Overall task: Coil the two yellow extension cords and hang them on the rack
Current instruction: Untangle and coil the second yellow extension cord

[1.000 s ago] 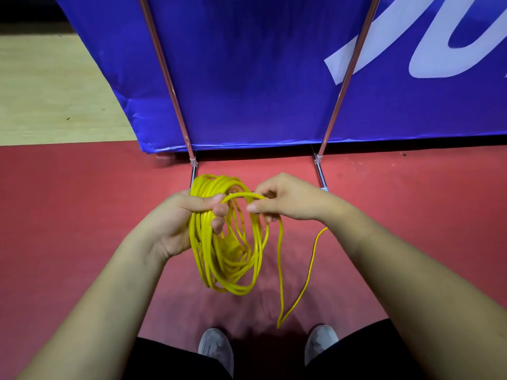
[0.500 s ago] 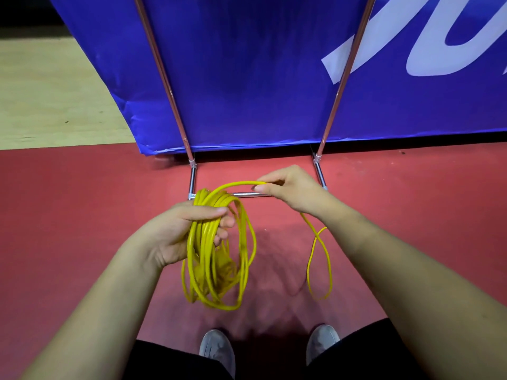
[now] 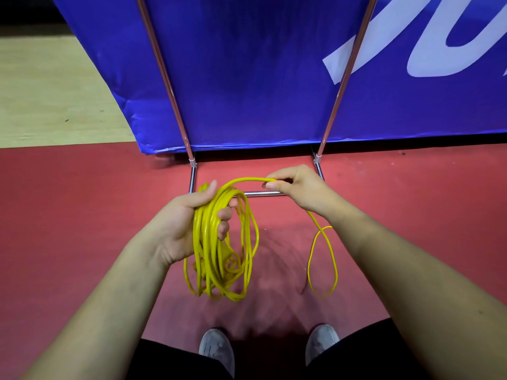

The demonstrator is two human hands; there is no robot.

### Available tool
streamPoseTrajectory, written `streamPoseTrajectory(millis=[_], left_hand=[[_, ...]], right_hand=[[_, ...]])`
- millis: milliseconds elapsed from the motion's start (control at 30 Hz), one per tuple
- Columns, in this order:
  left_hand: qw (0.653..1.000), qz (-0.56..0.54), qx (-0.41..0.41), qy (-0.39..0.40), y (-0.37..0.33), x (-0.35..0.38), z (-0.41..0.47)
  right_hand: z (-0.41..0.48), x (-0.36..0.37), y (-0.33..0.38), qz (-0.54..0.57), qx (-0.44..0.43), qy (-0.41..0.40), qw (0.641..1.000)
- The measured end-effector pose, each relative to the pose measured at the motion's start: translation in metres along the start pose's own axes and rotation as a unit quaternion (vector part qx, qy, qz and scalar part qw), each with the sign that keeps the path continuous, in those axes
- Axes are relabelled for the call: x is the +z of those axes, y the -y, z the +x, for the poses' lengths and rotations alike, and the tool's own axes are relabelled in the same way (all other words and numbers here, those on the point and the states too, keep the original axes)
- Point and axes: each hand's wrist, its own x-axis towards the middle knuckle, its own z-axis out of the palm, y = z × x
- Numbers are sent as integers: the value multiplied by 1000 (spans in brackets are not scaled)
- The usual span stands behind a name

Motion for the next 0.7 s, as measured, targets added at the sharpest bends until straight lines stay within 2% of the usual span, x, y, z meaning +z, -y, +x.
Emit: streamPoseTrajectory(millis=[133, 500, 600, 700], left_hand=[[999, -29, 27, -14, 1, 1, -1], [999, -14, 49, -13, -1, -2, 1], [995, -49, 84, 21, -3, -4, -2], [979, -122, 125, 107, -12, -14, -6]], right_hand=[[3, -1, -8, -2, 7, 1, 1000], [2, 8, -24, 0, 50, 17, 999], [5, 10, -29, -23, 62, 2, 998], [3, 14, -50, -99, 105, 13, 989]])
